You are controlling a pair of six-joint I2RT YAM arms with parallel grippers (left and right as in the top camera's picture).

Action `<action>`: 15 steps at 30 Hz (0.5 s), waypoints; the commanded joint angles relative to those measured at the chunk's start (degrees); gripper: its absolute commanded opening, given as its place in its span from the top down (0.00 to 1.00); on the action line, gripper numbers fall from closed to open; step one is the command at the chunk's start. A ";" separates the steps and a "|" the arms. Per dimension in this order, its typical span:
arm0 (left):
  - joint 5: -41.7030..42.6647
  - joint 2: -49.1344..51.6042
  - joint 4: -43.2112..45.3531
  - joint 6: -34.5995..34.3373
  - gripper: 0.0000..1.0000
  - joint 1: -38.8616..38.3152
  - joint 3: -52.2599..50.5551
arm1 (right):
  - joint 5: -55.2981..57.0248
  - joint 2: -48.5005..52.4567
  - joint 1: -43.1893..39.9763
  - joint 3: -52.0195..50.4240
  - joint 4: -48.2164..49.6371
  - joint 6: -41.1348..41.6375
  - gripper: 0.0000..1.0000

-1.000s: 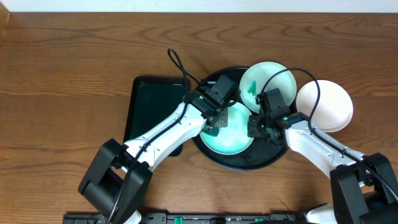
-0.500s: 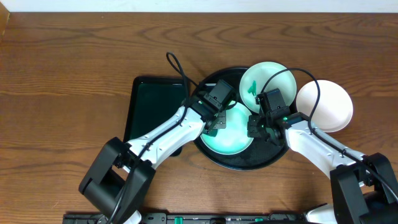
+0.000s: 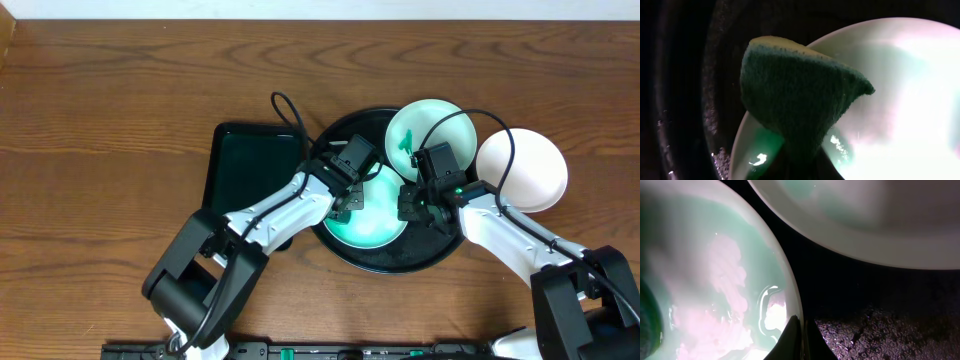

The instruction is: Clean dirty plates on tray and stack at the side

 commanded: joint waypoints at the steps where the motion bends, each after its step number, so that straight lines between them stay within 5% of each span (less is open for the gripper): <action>1: 5.40 4.44 -1.07 -1.05 0.92 0.20 -0.96 | -2.40 0.39 0.35 -0.42 0.33 -0.07 0.99; 15: 23.37 4.68 -0.79 -1.05 0.93 0.20 -0.20 | -2.40 0.39 0.35 -0.42 0.59 -0.04 0.99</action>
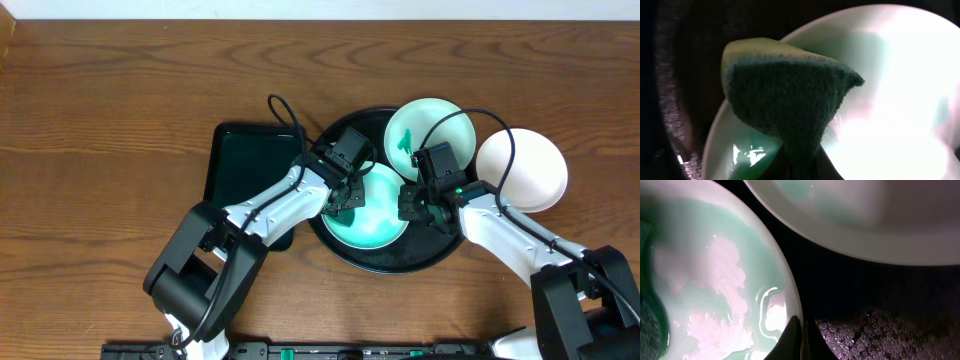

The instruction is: Clean dirty plates on tray and stack at the side

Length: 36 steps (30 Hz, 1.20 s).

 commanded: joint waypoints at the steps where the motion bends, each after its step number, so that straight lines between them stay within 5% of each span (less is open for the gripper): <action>1: 13.33 3.61 -0.90 -0.92 0.93 -1.81 -0.96 | -2.84 0.39 0.35 -0.42 0.39 -0.07 0.99; 20: 14.73 -6.01 0.26 0.48 0.92 -1.77 -0.09 | -2.86 0.39 0.35 -0.42 0.37 -0.04 0.99; 36: -6.05 -7.85 -1.01 2.32 0.92 -1.77 -0.20 | -2.86 0.39 0.35 -0.42 0.35 -0.07 0.99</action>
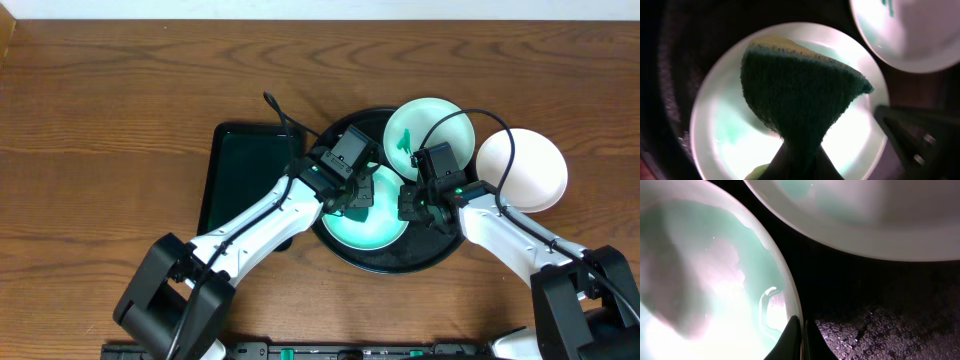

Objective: Clean dirty plates on tray and stack at the side
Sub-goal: 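Wipe the sponge around the plate rim with the left gripper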

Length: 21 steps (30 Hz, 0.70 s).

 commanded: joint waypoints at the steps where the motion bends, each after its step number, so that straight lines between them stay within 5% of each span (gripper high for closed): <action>1: -6.36 1.90 -0.20 1.18 0.93 0.24 -0.20 | -2.67 0.39 0.35 -0.37 0.37 -0.04 0.99; 12: -6.97 7.43 -0.15 -0.39 0.93 0.24 -0.22 | -2.67 0.39 0.35 -0.37 0.37 -0.04 0.99; 21: 1.84 8.66 -0.17 -1.44 0.93 -0.44 -0.24 | -2.67 0.39 0.35 -0.37 0.37 -0.04 0.99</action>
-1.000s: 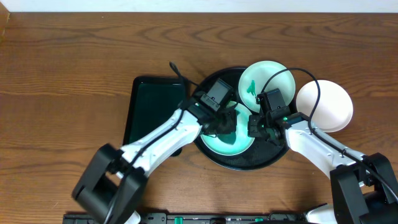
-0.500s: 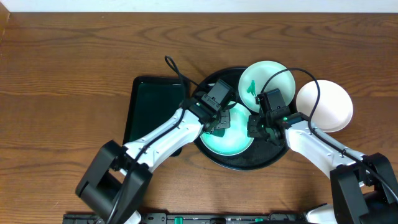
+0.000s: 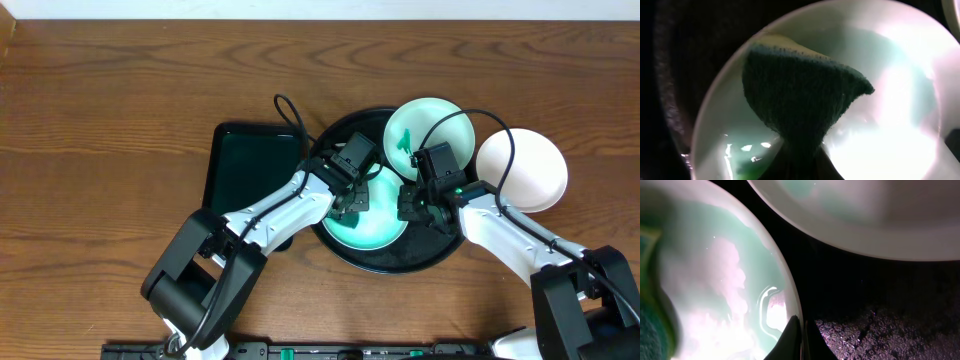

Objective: Clean dirty plates on tray and stack at the side
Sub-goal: 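Wipe the sponge around the plate rim with the left gripper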

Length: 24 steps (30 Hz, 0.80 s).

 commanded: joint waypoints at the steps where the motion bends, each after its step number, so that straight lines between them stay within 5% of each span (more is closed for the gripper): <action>1: 4.96 0.92 -0.37 -0.79 0.92 -0.70 -0.28 | -2.27 0.37 0.35 -0.37 0.35 -0.07 0.99; 16: 5.77 0.26 0.24 -0.74 0.93 -4.35 -0.26 | -2.27 0.37 0.35 -0.37 0.37 -0.07 0.99; 24: 2.95 -8.94 -1.05 -0.31 0.93 -2.62 -0.09 | -2.27 0.37 0.35 -0.37 0.33 -0.07 0.99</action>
